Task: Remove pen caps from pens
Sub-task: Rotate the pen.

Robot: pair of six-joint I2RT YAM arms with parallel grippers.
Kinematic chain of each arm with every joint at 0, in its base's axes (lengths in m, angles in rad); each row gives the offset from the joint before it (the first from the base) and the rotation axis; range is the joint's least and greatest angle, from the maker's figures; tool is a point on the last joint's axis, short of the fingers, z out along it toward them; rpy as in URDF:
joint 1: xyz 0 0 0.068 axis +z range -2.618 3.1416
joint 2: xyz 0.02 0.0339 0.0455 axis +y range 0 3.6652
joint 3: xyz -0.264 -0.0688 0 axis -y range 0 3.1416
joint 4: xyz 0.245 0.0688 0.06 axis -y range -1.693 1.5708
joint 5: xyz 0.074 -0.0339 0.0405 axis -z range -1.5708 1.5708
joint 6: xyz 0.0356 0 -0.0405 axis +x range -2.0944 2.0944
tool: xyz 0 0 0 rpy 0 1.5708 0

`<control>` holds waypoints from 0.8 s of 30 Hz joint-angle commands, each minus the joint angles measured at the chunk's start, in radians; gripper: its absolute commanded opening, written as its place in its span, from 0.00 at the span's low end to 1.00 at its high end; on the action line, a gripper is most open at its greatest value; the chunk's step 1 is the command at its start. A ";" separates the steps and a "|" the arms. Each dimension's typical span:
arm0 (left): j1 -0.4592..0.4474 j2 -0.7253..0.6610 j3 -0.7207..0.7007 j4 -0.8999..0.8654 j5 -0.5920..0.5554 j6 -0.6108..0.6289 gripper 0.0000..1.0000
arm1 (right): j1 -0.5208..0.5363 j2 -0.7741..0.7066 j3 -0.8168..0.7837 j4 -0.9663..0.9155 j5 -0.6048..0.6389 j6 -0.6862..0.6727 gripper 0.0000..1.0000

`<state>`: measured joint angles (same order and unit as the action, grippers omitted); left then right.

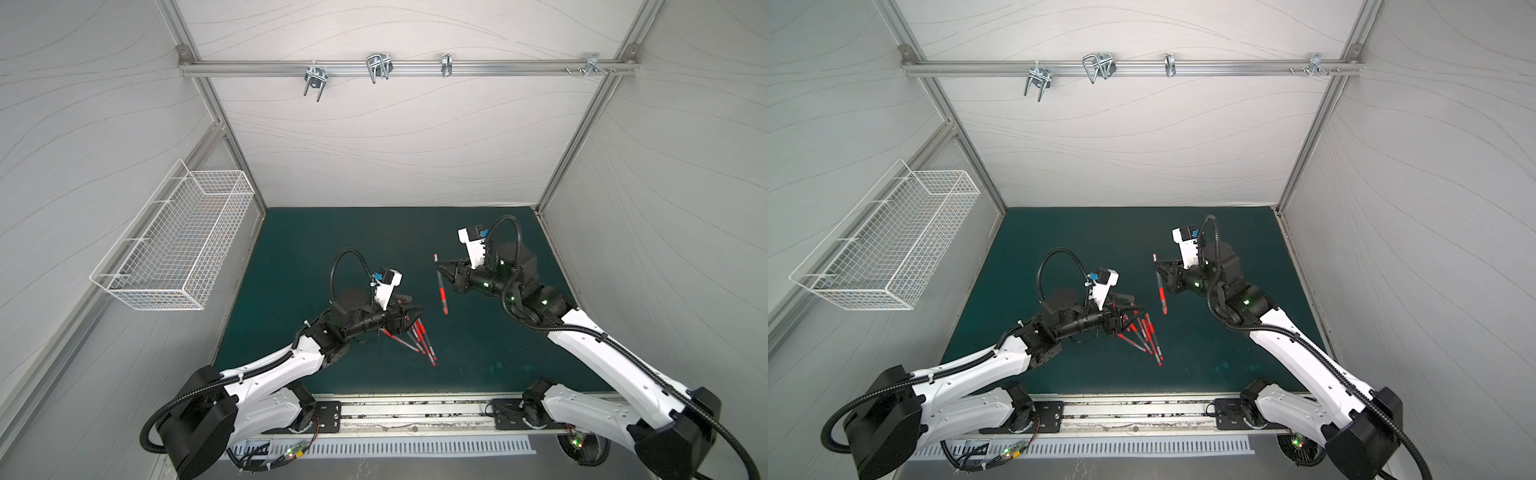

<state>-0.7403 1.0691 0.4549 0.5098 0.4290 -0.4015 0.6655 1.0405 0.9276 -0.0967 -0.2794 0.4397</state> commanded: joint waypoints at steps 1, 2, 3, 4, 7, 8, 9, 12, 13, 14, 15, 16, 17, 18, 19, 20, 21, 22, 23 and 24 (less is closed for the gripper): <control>-0.017 -0.027 -0.005 0.151 0.081 0.001 0.68 | 0.019 0.008 -0.021 0.109 -0.066 0.032 0.06; -0.022 -0.033 -0.003 0.147 0.085 0.008 0.68 | 0.021 0.015 -0.025 0.121 -0.067 0.031 0.06; -0.027 -0.036 -0.002 0.138 0.082 0.012 0.68 | 0.021 0.020 -0.029 0.129 -0.071 0.030 0.06; -0.030 -0.035 0.005 0.124 0.077 0.017 0.68 | 0.021 0.021 -0.033 0.142 -0.079 0.031 0.06; -0.035 -0.025 0.017 0.099 0.076 0.024 0.68 | 0.029 0.021 -0.048 0.182 -0.095 0.043 0.06; -0.035 -0.018 0.019 0.103 0.079 0.024 0.68 | 0.033 0.020 -0.052 0.191 -0.094 0.045 0.06; -0.034 -0.013 0.020 0.106 0.084 0.023 0.67 | 0.037 0.020 -0.053 0.193 -0.092 0.048 0.06; -0.038 0.000 0.028 0.107 0.106 0.021 0.67 | 0.052 0.024 -0.060 0.216 -0.094 0.055 0.06; -0.038 0.003 0.031 0.105 0.113 0.022 0.66 | 0.060 0.026 -0.065 0.225 -0.093 0.055 0.06; -0.039 0.007 0.035 0.101 0.125 0.024 0.66 | 0.067 0.030 -0.070 0.238 -0.094 0.052 0.06; -0.041 0.010 0.039 0.095 0.131 0.027 0.65 | 0.074 0.032 -0.075 0.246 -0.096 0.050 0.06; -0.042 0.011 0.043 0.087 0.134 0.027 0.65 | 0.082 0.034 -0.080 0.257 -0.094 0.050 0.06; -0.042 0.011 0.045 0.086 0.135 0.027 0.64 | 0.090 0.038 -0.083 0.263 -0.092 0.050 0.06; -0.042 0.012 0.043 0.087 0.136 0.027 0.64 | 0.093 0.039 -0.086 0.267 -0.090 0.051 0.06; -0.043 0.010 0.044 0.088 0.138 0.028 0.64 | 0.098 0.042 -0.091 0.272 -0.088 0.051 0.06; -0.042 0.007 0.042 0.089 0.139 0.029 0.64 | 0.101 0.042 -0.093 0.276 -0.084 0.051 0.06; -0.042 0.004 0.041 0.089 0.139 0.029 0.63 | 0.102 0.042 -0.097 0.282 -0.081 0.050 0.06; -0.043 0.002 0.042 0.089 0.139 0.029 0.63 | 0.105 0.043 -0.100 0.290 -0.080 0.051 0.06; -0.045 -0.001 0.040 0.089 0.139 0.026 0.62 | 0.106 0.043 -0.105 0.299 -0.081 0.056 0.06; -0.044 -0.001 0.041 0.090 0.139 0.027 0.62 | 0.107 0.043 -0.109 0.308 -0.081 0.059 0.06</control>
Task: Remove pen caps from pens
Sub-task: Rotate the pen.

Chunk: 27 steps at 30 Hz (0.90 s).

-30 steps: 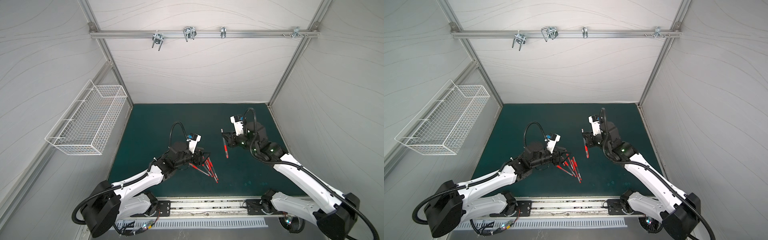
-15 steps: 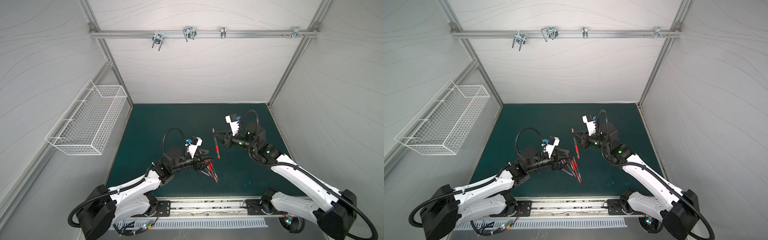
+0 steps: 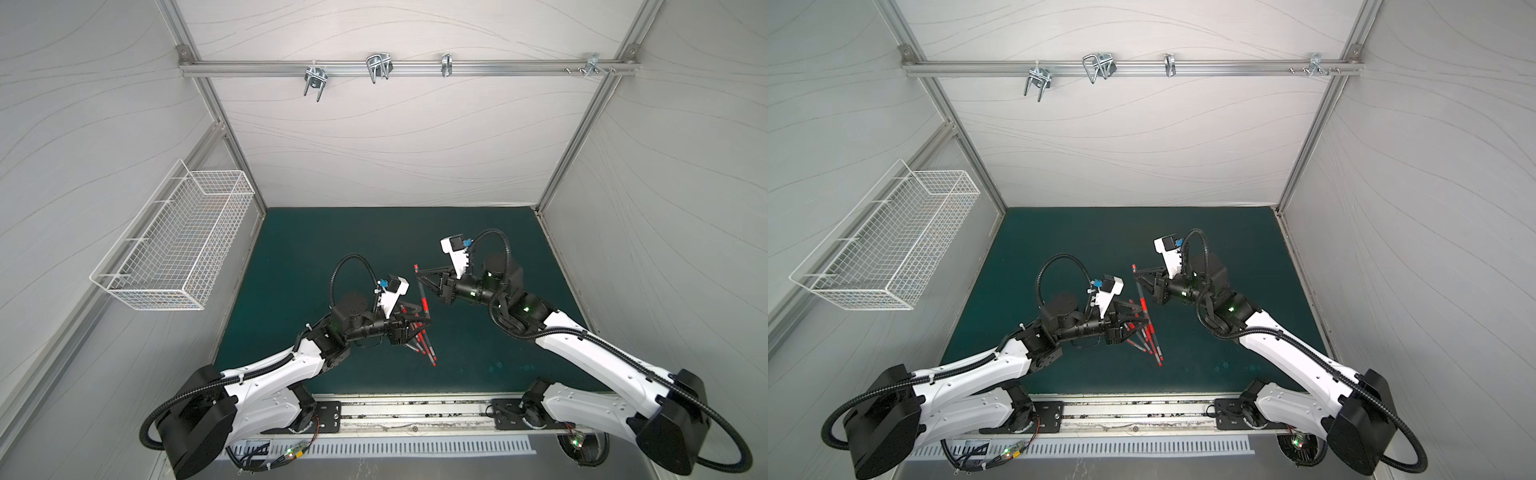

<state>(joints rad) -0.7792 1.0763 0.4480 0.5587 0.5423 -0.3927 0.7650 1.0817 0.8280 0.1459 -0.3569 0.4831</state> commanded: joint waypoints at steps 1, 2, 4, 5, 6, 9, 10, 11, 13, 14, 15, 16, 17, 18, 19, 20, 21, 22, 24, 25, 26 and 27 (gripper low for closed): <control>-0.005 -0.006 0.049 0.040 0.025 0.018 0.61 | 0.010 0.002 -0.014 0.077 -0.002 0.017 0.06; -0.005 -0.002 0.049 0.042 0.025 0.017 0.60 | 0.014 0.001 -0.018 0.084 0.002 0.019 0.06; -0.005 0.006 0.052 0.041 0.026 0.014 0.59 | 0.019 0.003 -0.020 0.095 0.009 0.018 0.06; -0.006 0.010 0.054 0.041 0.027 0.013 0.59 | 0.022 0.007 -0.022 0.102 0.011 0.020 0.06; -0.006 0.013 0.055 0.041 0.029 0.012 0.59 | 0.026 0.008 -0.023 0.107 0.013 0.020 0.06; -0.006 0.016 0.055 0.041 0.030 0.012 0.56 | 0.032 0.015 -0.026 0.121 0.018 0.024 0.06; -0.006 0.017 0.056 0.042 0.033 0.012 0.54 | 0.035 0.016 -0.028 0.128 0.022 0.024 0.06; -0.007 0.017 0.057 0.042 0.036 0.012 0.52 | 0.038 0.015 -0.031 0.136 0.026 0.025 0.06; -0.008 0.017 0.059 0.042 0.039 0.013 0.47 | 0.039 0.015 -0.035 0.148 0.031 0.028 0.06; -0.009 0.019 0.059 0.043 0.039 0.013 0.45 | 0.039 0.015 -0.035 0.152 0.034 0.028 0.06; -0.008 0.020 0.059 0.044 0.040 0.013 0.44 | 0.039 0.015 -0.035 0.153 0.036 0.028 0.06; -0.008 0.023 0.058 0.044 0.041 0.014 0.42 | 0.040 0.014 -0.034 0.157 0.038 0.028 0.06; -0.008 0.025 0.060 0.042 0.041 0.014 0.40 | 0.040 0.013 -0.035 0.159 0.042 0.028 0.06; -0.008 0.029 0.060 0.042 0.043 0.014 0.38 | 0.040 0.011 -0.035 0.161 0.045 0.028 0.06; -0.008 0.034 0.064 0.042 0.045 0.012 0.36 | 0.042 0.010 -0.036 0.164 0.046 0.028 0.06; -0.009 0.038 0.066 0.040 0.048 0.012 0.34 | 0.041 0.009 -0.038 0.166 0.048 0.027 0.06; -0.008 0.039 0.067 0.039 0.049 0.012 0.32 | 0.041 0.008 -0.038 0.166 0.050 0.026 0.06; -0.009 0.041 0.069 0.038 0.050 0.012 0.30 | 0.042 0.009 -0.038 0.167 0.050 0.026 0.06; -0.009 0.042 0.069 0.036 0.050 0.012 0.26 | 0.043 0.008 -0.043 0.174 0.052 0.026 0.06; -0.008 0.042 0.070 0.035 0.050 0.012 0.24 | 0.043 0.007 -0.045 0.177 0.056 0.026 0.06; -0.009 0.041 0.070 0.033 0.051 0.014 0.21 | 0.043 0.004 -0.047 0.176 0.057 0.026 0.06; -0.008 0.040 0.071 0.032 0.050 0.015 0.19 | 0.043 0.003 -0.047 0.177 0.057 0.026 0.06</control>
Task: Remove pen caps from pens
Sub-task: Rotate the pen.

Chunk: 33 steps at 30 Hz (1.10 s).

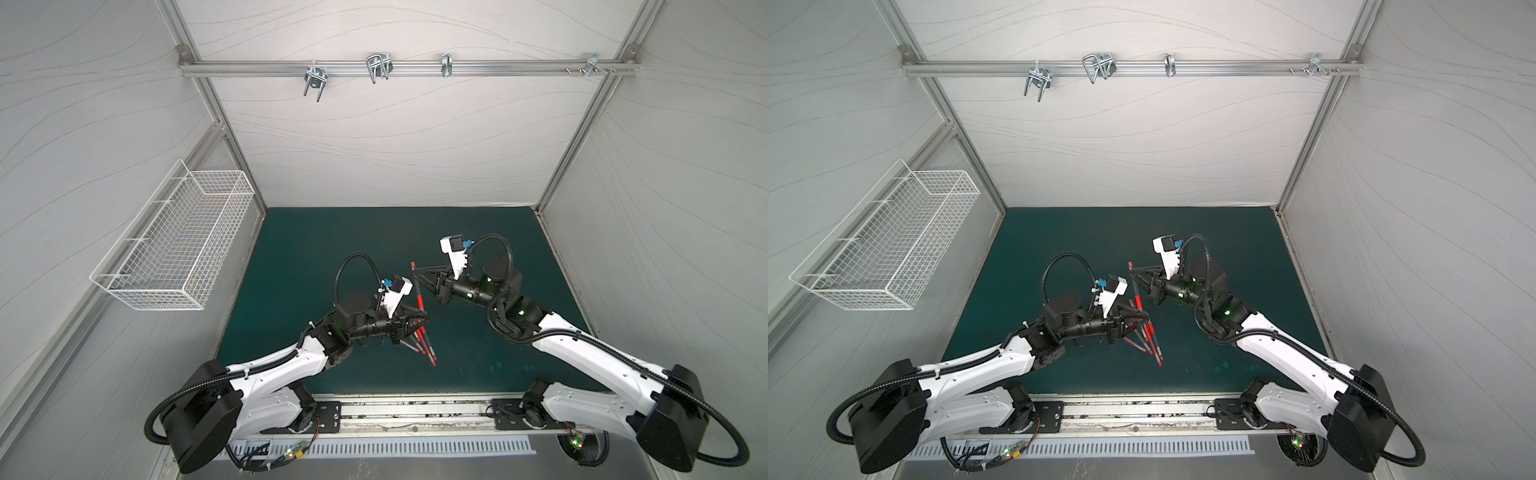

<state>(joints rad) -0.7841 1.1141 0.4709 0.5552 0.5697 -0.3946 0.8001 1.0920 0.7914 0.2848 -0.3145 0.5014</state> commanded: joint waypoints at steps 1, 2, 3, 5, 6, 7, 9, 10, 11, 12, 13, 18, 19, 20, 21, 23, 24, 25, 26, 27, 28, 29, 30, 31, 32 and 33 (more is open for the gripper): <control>-0.003 -0.001 0.049 0.030 0.020 0.020 0.16 | 0.008 -0.007 -0.011 0.037 0.014 0.008 0.06; -0.003 -0.004 0.048 0.025 0.018 0.023 0.13 | 0.008 -0.007 -0.011 0.036 0.015 0.007 0.06; -0.004 -0.009 0.048 0.020 0.011 0.026 0.10 | 0.008 -0.009 -0.012 0.033 0.015 0.006 0.06; -0.003 -0.018 0.050 0.004 -0.002 0.032 0.05 | 0.007 -0.017 -0.014 0.023 0.021 -0.002 0.18; -0.004 -0.022 0.053 -0.011 -0.014 0.035 0.04 | 0.008 -0.022 -0.013 0.014 0.029 -0.009 0.31; -0.004 -0.028 0.060 -0.043 -0.043 0.041 0.03 | 0.005 -0.032 -0.011 -0.003 0.043 -0.020 0.50; -0.003 -0.048 0.084 -0.142 -0.126 0.064 0.02 | -0.003 -0.067 0.008 -0.074 0.084 -0.054 0.76; -0.004 -0.066 0.097 -0.218 -0.192 0.083 0.02 | -0.012 -0.094 0.029 -0.148 0.107 -0.074 0.90; -0.004 -0.086 0.109 -0.276 -0.267 0.106 0.02 | -0.028 -0.121 0.053 -0.227 0.126 -0.093 0.93; -0.003 -0.101 0.119 -0.316 -0.332 0.134 0.02 | -0.047 -0.152 0.073 -0.295 0.140 -0.107 0.93; -0.004 -0.117 0.130 -0.364 -0.415 0.162 0.02 | -0.077 -0.181 0.097 -0.376 0.149 -0.118 0.93; -0.004 -0.131 0.214 -0.487 -0.770 0.265 0.00 | -0.251 -0.282 0.155 -0.609 0.014 -0.136 0.92; -0.004 -0.121 0.246 -0.510 -0.813 0.294 0.00 | -0.278 -0.294 0.159 -0.629 -0.030 -0.139 0.91; -0.003 -0.111 0.281 -0.533 -0.825 0.332 0.00 | -0.303 -0.300 0.162 -0.647 -0.069 -0.139 0.89; -0.003 -0.104 0.315 -0.555 -0.822 0.367 0.00 | -0.318 -0.304 0.167 -0.660 -0.098 -0.139 0.88; -0.003 -0.091 0.400 -0.613 -0.800 0.460 0.00 | -0.329 -0.305 0.174 -0.672 -0.168 -0.153 0.85; -0.004 -0.085 0.440 -0.640 -0.787 0.511 0.00 | -0.329 -0.302 0.179 -0.681 -0.194 -0.162 0.84; -0.003 -0.076 0.496 -0.691 -0.762 0.583 0.00 | -0.329 -0.298 0.186 -0.689 -0.214 -0.165 0.84; -0.002 -0.066 0.557 -0.755 -0.734 0.650 0.00 | -0.329 -0.293 0.190 -0.693 -0.234 -0.165 0.83; -0.001 -0.059 0.611 -0.812 -0.705 0.717 0.00 | -0.329 -0.290 0.191 -0.694 -0.254 -0.165 0.82; -0.001 -0.053 0.667 -0.877 -0.669 0.793 0.00 | -0.329 -0.288 0.191 -0.693 -0.270 -0.166 0.81; -0.001 -0.051 0.707 -0.935 -0.648 0.880 0.00 | -0.329 -0.288 0.189 -0.690 -0.285 -0.167 0.80; -0.002 -0.054 0.727 -0.956 -0.647 0.941 0.00 | -0.329 -0.291 0.188 -0.688 -0.296 -0.167 0.79; -0.001 -0.065 0.728 -0.953 -0.658 1.000 0.00 | -0.329 -0.294 0.185 -0.687 -0.306 -0.166 0.79; 0.002 -0.075 0.715 -0.927 -0.668 1.082 0.00 | -0.329 -0.295 0.184 -0.682 -0.321 -0.166 0.78; 0.006 -0.083 0.699 -0.899 -0.673 1.148 0.00 | -0.329 -0.296 0.186 -0.679 -0.334 -0.160 0.78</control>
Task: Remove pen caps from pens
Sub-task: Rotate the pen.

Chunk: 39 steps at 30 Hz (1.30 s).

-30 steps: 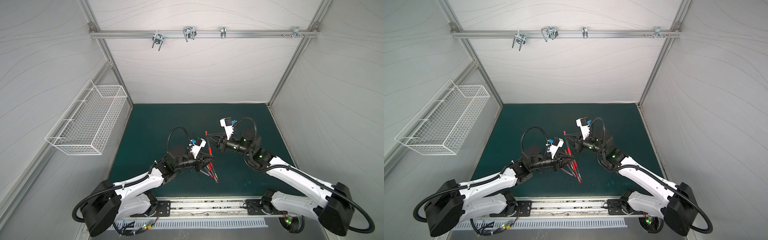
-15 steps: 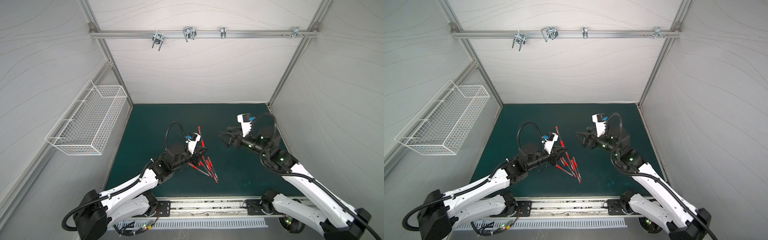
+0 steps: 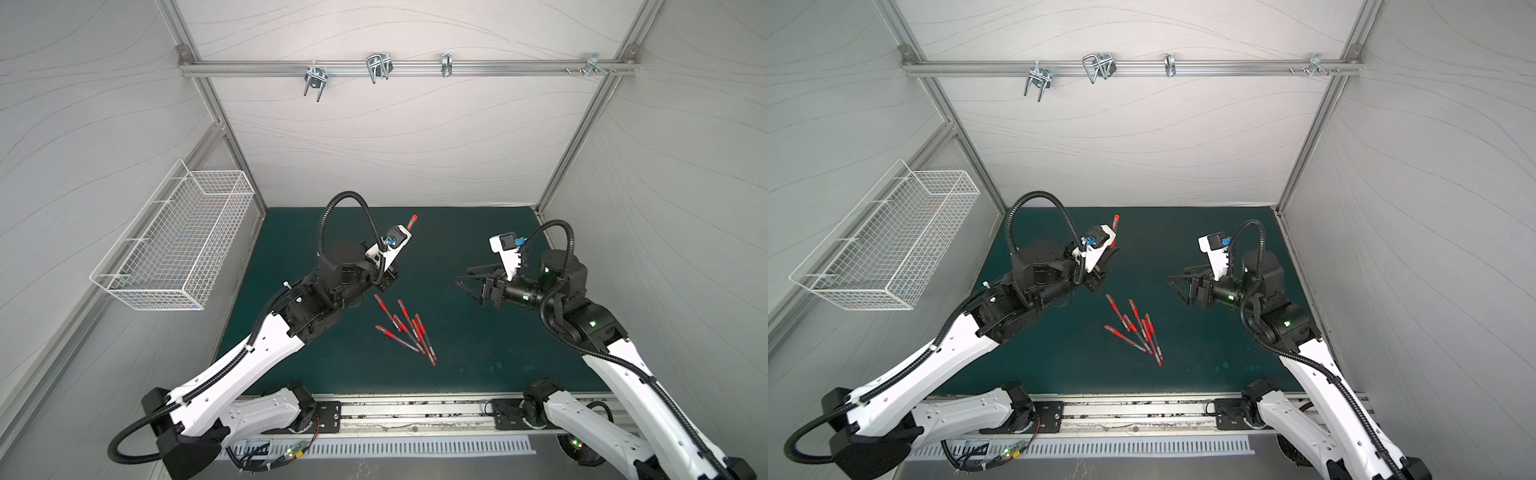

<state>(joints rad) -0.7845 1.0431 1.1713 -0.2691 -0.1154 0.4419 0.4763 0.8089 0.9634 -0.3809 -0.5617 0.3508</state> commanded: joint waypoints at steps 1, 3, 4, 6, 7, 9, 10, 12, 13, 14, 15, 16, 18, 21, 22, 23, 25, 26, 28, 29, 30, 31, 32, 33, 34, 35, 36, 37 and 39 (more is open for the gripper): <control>0.018 -0.016 -0.019 -0.040 0.025 0.377 0.00 | -0.004 -0.011 0.017 -0.013 -0.098 0.003 0.78; 0.049 -0.007 -0.039 -0.003 0.050 0.453 0.00 | -0.004 -0.011 0.021 -0.015 -0.112 0.025 0.75; 0.063 0.006 -0.047 0.014 0.052 0.480 0.00 | -0.003 -0.014 0.019 -0.011 -0.120 0.035 0.74; 0.085 0.025 -0.070 0.050 0.038 0.533 0.00 | -0.002 -0.023 0.010 0.001 -0.134 0.049 0.70; 0.096 0.035 -0.088 0.074 0.025 0.563 0.00 | -0.002 -0.026 0.005 0.007 -0.143 0.056 0.67; 0.107 0.053 -0.121 0.115 -0.005 0.589 0.00 | -0.002 -0.026 -0.004 0.024 -0.168 0.070 0.64; 0.116 0.062 -0.135 0.133 -0.013 0.625 0.00 | -0.001 -0.024 -0.008 0.034 -0.177 0.082 0.61; 0.123 0.084 -0.157 0.149 -0.019 0.643 0.00 | 0.004 -0.013 -0.012 0.050 -0.174 0.100 0.57; 0.121 0.089 -0.174 0.169 -0.020 0.654 0.00 | 0.009 -0.008 -0.012 0.051 -0.160 0.107 0.56; 0.121 0.092 -0.188 0.193 -0.017 0.654 0.00 | 0.016 -0.003 -0.014 0.051 -0.142 0.109 0.56; 0.120 0.095 -0.195 0.212 -0.013 0.645 0.00 | 0.027 0.000 -0.018 0.053 -0.113 0.110 0.56; 0.120 0.097 -0.197 0.221 -0.008 0.634 0.00 | 0.041 0.005 -0.025 0.058 -0.083 0.111 0.56; 0.119 0.105 -0.205 0.231 0.005 0.640 0.00 | 0.069 0.020 -0.029 0.058 -0.051 0.107 0.55; 0.107 0.124 -0.223 0.265 0.006 0.653 0.00 | 0.120 0.042 -0.026 0.054 0.001 0.095 0.52; 0.106 0.133 -0.223 0.266 0.004 0.655 0.00 | 0.139 0.046 -0.025 0.048 0.036 0.088 0.51; 0.104 0.139 -0.222 0.265 0.004 0.661 0.00 | 0.153 0.047 -0.024 0.041 0.067 0.084 0.49; 0.099 0.153 -0.222 0.268 -0.007 0.671 0.00 | 0.175 0.046 -0.024 0.029 0.128 0.079 0.44; 0.096 0.155 -0.222 0.266 -0.009 0.674 0.00 | 0.181 0.043 -0.026 0.026 0.147 0.081 0.43; 0.091 0.159 -0.228 0.265 -0.015 0.685 0.00 | 0.184 0.042 -0.027 0.026 0.165 0.084 0.41; 0.087 0.161 -0.231 0.263 -0.017 0.689 0.00 | 0.184 0.044 -0.028 0.027 0.171 0.085 0.41; 0.084 0.164 -0.232 0.263 -0.018 0.690 0.00 | 0.186 0.042 -0.028 0.027 0.182 0.088 0.41; 0.081 0.165 -0.234 0.260 -0.017 0.693 0.00 | 0.186 0.042 -0.030 0.026 0.196 0.092 0.41; 0.077 0.167 -0.236 0.257 -0.017 0.694 0.00 | 0.185 0.041 -0.033 0.025 0.211 0.095 0.41; 0.075 0.166 -0.238 0.254 -0.016 0.696 0.00 | 0.186 0.041 -0.036 0.027 0.224 0.095 0.41; 0.068 0.166 -0.241 0.251 -0.017 0.704 0.00 | 0.185 0.040 -0.039 0.029 0.236 0.095 0.41; 0.059 0.167 -0.246 0.249 -0.018 0.711 0.00 | 0.186 0.039 -0.042 0.032 0.247 0.094 0.41; 0.053 0.167 -0.248 0.248 -0.020 0.717 0.00 | 0.186 0.040 -0.045 0.034 0.252 0.095 0.42; 0.045 0.170 -0.252 0.245 -0.023 0.722 0.00 | 0.186 0.041 -0.046 0.036 0.258 0.094 0.42; 0.033 0.173 -0.254 0.242 -0.034 0.727 0.00 | 0.186 0.042 -0.048 0.038 0.258 0.094 0.43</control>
<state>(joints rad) -0.7353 1.2057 0.9138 -0.0528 -0.1387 1.1294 0.6552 0.8604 0.9222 -0.3462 -0.3386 0.4423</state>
